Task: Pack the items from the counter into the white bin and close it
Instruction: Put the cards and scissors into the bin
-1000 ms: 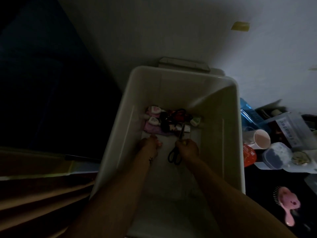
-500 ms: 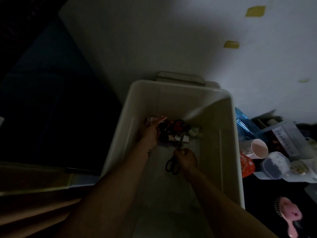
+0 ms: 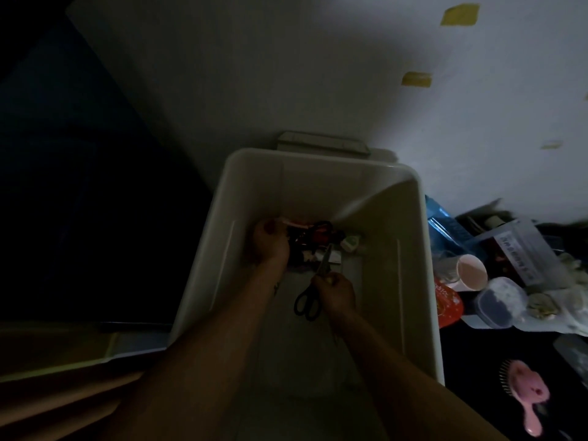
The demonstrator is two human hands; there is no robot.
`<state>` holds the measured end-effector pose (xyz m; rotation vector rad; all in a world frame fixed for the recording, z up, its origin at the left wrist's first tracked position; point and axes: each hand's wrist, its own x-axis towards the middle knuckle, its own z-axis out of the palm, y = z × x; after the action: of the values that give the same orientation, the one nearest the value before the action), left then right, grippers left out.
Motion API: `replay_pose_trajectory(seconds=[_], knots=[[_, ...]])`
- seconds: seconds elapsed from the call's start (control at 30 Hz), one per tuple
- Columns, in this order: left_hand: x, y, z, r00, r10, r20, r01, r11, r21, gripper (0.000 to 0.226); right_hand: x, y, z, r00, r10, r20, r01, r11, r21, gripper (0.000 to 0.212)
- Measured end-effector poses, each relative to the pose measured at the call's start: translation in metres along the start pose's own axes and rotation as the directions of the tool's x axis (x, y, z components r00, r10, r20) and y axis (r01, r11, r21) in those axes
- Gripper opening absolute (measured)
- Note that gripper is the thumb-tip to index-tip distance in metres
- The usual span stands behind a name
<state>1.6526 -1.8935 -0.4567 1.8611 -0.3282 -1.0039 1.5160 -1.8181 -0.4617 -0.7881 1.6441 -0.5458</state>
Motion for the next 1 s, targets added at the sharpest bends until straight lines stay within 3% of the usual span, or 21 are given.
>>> replay_pose_trajectory(seconds=[0.13,0.23,0.37,0.47,0.6,0.7,0.77,0.93,1.0], knots=[[-0.008,-0.008,-0.018,0.999,0.034,-0.031,-0.031,0.997,0.074,0.026,0.002,-0.002,0.006,0.999,0.014,0.030,-0.015,0.999,0.049,0.017],[-0.020,-0.015,-0.036,0.997,0.062,0.045,-0.069,0.978,0.196,0.024,0.003,-0.003,0.011,0.998,0.009,0.060,-0.015,0.996,0.088,0.019],[-0.041,-0.028,-0.055,0.958,-0.113,0.264,0.051,0.972,0.231,0.027,0.003,-0.006,0.020,0.996,0.030,0.088,-0.043,0.988,0.147,0.016],[-0.049,-0.032,-0.068,0.929,-0.173,0.329,0.064,0.946,0.318,0.028,0.003,-0.009,0.030,0.991,0.067,0.117,-0.092,0.971,0.219,0.016],[-0.052,-0.032,-0.079,0.861,-0.302,0.410,0.200,0.941,0.274,0.015,0.000,-0.011,0.040,0.983,0.120,0.135,-0.155,0.947,0.282,0.023],[-0.049,-0.042,-0.078,0.918,-0.200,0.341,0.133,0.969,0.211,0.009,-0.004,-0.010,0.041,0.977,0.135,0.164,-0.175,0.948,0.266,0.019],[-0.045,-0.048,-0.077,0.956,-0.135,0.259,0.074,0.970,0.232,0.019,-0.003,-0.007,0.037,0.978,0.145,0.151,-0.180,0.951,0.250,0.016],[-0.043,-0.050,-0.071,0.988,0.008,0.157,-0.046,0.970,0.239,0.037,-0.001,0.002,0.025,0.974,0.171,0.145,-0.206,0.939,0.276,0.009],[-0.044,-0.049,-0.064,0.993,0.028,0.115,-0.058,0.963,0.262,0.042,0.000,0.005,0.022,0.977,0.158,0.143,-0.191,0.949,0.253,0.016]])
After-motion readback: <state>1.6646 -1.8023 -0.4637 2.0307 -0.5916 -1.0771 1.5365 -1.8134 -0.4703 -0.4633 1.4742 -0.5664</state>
